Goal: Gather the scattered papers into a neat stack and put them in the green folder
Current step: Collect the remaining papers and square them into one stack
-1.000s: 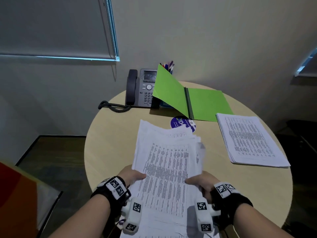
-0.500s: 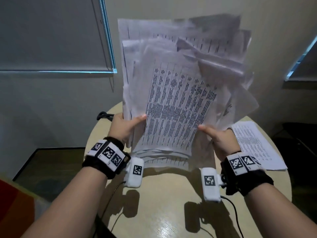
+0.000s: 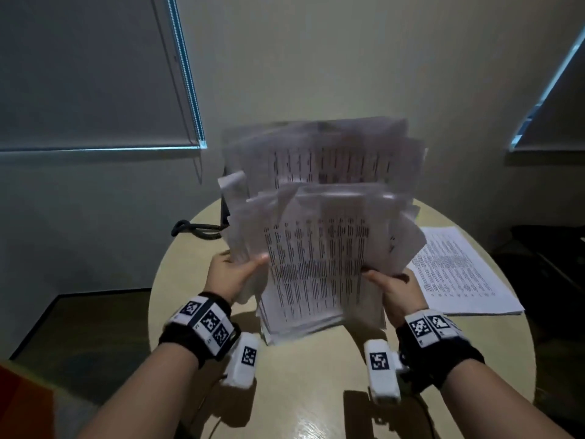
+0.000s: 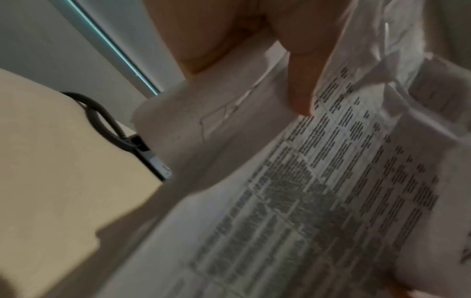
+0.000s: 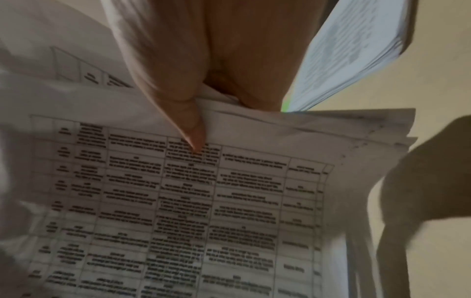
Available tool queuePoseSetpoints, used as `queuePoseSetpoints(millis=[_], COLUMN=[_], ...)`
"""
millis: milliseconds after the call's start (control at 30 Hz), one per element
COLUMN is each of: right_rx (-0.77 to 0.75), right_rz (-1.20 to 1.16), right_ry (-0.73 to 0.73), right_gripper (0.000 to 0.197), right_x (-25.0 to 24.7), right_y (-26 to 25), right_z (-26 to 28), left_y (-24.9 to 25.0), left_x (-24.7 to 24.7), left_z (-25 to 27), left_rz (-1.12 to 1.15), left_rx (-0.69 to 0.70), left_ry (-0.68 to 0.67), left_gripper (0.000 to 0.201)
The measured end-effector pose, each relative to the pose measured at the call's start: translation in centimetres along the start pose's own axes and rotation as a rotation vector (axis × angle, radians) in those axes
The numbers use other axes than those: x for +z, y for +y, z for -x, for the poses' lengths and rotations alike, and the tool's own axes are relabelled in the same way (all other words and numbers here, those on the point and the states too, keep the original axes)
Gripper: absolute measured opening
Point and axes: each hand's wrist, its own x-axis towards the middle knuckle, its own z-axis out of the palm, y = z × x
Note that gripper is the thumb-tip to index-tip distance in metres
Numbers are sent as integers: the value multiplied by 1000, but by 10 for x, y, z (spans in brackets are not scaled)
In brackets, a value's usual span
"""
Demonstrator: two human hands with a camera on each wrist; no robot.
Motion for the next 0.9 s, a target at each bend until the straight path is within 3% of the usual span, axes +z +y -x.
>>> queuePoseSetpoints(millis=[100, 167, 233, 267, 333, 400, 533, 700, 800, 900], right_rx=[-165, -246, -269, -279, -207, -136, -132, -149, -251, -338], right_rz=[16, 47, 77, 106, 98, 68, 144, 20, -35, -72], right_ry=[-23, -77, -88, -77, -46, -49, 35, 107, 110, 85], right_gripper=[12, 40, 52, 43, 24, 25, 28, 9, 19, 13], right_x=[3, 2, 1, -1, -2, -3, -3, 2, 5, 3], right_y=[-19, -26, -25, -21, -12, -1, 6, -5, -38, -63], right_z=[-1, -1, 0, 1, 2, 0, -7, -4, 2, 5], left_y=[19, 22, 14, 8, -5, -18, -23, -3, 23, 41], left_x=[7, 8, 7, 6, 9, 14, 28, 39, 39, 37], left_z=[-2, -6, -13, -14, -11, -7, -1, 1, -1, -1], left_rz=[169, 206, 190, 143, 70, 50, 93, 185, 285, 306], left_rx=[99, 116, 41, 6, -22, -63, -104, 52, 115, 164], left_ry=[-25, -35, -14, -8, -43, -75, -52, 8, 1, -32], left_gripper=[12, 9, 29, 34, 22, 27, 24, 31, 28, 14])
